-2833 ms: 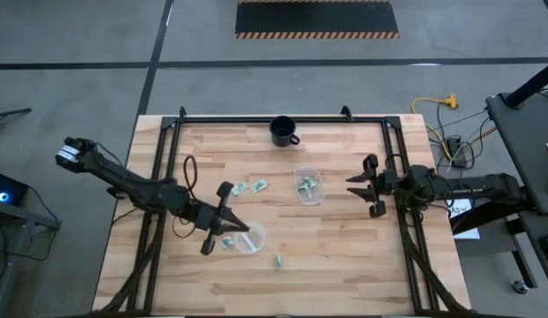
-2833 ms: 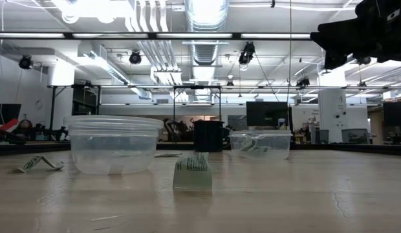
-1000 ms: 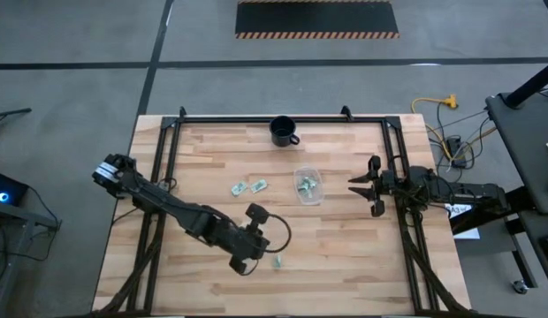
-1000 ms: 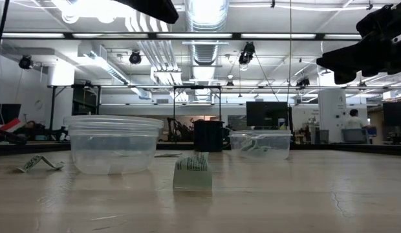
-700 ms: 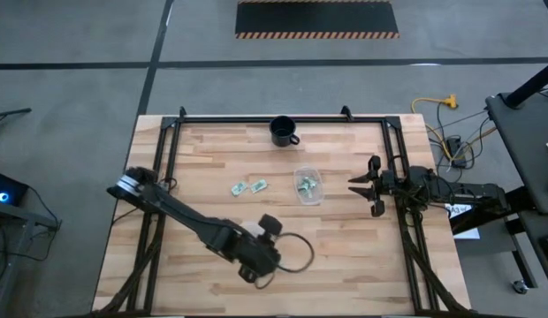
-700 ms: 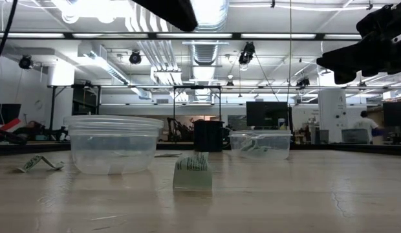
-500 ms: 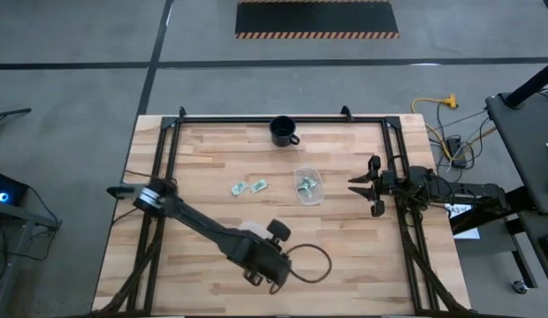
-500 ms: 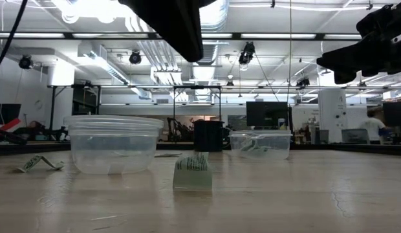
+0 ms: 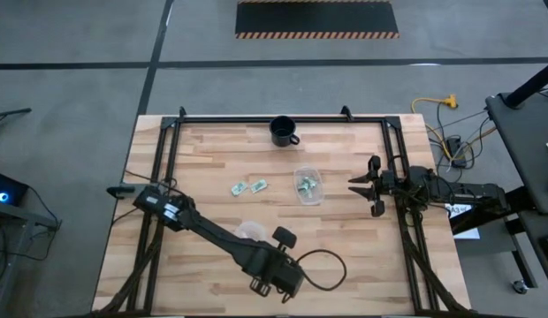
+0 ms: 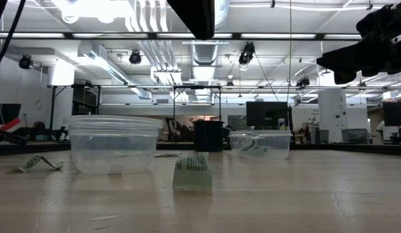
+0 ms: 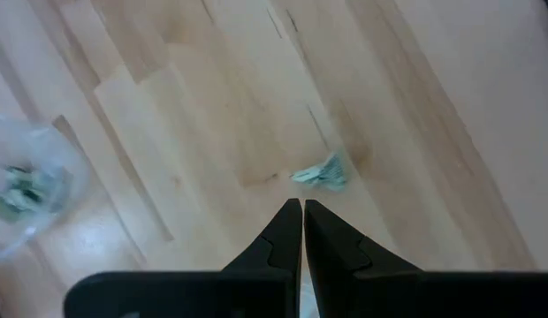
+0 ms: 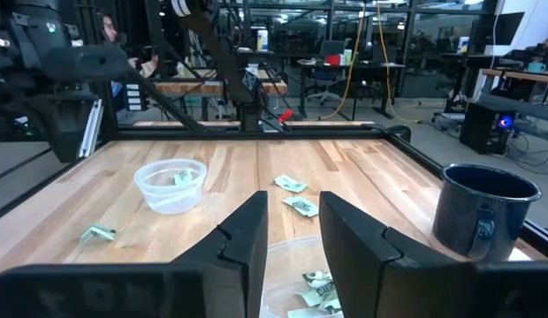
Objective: Pick and place items into bin
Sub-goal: Put the white stevia packet into the left transparent bin
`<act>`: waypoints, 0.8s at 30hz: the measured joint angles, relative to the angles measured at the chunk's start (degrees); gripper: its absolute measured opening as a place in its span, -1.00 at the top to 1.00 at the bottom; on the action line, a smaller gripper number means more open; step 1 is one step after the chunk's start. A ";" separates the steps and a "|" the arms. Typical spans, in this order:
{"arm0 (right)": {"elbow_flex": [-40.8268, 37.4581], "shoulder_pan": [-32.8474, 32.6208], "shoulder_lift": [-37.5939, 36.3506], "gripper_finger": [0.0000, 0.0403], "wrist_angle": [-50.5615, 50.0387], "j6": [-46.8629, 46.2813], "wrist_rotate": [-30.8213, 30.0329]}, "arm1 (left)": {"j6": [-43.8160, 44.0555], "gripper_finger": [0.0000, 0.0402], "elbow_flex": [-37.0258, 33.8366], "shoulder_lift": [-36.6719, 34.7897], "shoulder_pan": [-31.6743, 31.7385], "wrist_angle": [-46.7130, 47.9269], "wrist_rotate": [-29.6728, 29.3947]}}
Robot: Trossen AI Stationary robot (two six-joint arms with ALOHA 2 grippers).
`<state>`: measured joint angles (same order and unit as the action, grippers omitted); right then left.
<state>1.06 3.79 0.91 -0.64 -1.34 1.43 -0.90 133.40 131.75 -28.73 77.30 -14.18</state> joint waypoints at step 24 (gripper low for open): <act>0.00 -0.02 0.00 0.54 0.01 0.00 -0.02 | 1.77 0.93 1.58 3.69 0.24 -0.21 3.37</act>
<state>1.06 3.78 0.91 -0.64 -1.34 1.41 0.87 134.98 135.44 -28.49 77.09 -10.81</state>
